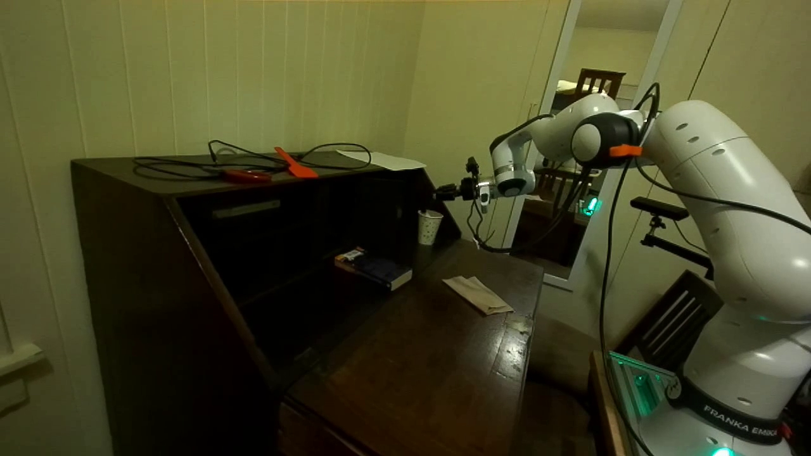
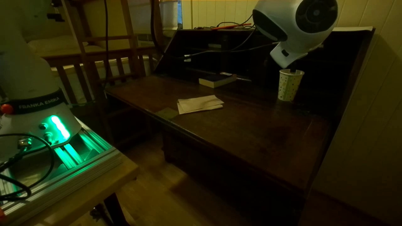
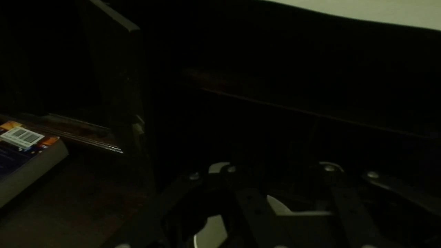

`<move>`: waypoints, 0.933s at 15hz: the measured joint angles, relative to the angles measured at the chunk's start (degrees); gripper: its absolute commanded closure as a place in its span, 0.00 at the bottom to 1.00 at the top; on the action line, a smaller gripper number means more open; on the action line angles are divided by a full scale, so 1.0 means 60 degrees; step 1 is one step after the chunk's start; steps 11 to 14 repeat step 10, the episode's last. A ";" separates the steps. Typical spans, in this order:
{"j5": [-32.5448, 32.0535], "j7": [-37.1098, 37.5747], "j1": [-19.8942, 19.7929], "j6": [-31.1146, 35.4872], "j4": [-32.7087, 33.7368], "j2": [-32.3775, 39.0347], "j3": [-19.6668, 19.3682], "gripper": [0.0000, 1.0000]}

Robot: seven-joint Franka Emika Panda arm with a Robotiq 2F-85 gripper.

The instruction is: Put the marker in the coffee cup.

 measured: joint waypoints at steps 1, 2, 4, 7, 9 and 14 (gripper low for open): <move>-0.0041 0.0092 0.0000 0.0000 -0.0001 -0.0003 -0.0007 0.19; -0.0126 0.0186 0.0000 0.0000 -0.0001 -0.0017 -0.0025 0.13; -0.0588 0.0646 0.0006 0.0000 -0.0016 -0.0134 -0.0134 0.01; -0.1791 0.1383 0.0113 0.0129 -0.0347 -0.0797 -0.0576 0.04; -0.1884 0.1462 0.0071 0.0127 -0.0440 -0.1065 -0.0581 0.00; -0.1883 0.1457 0.0067 0.0127 -0.0441 -0.1026 -0.0551 0.00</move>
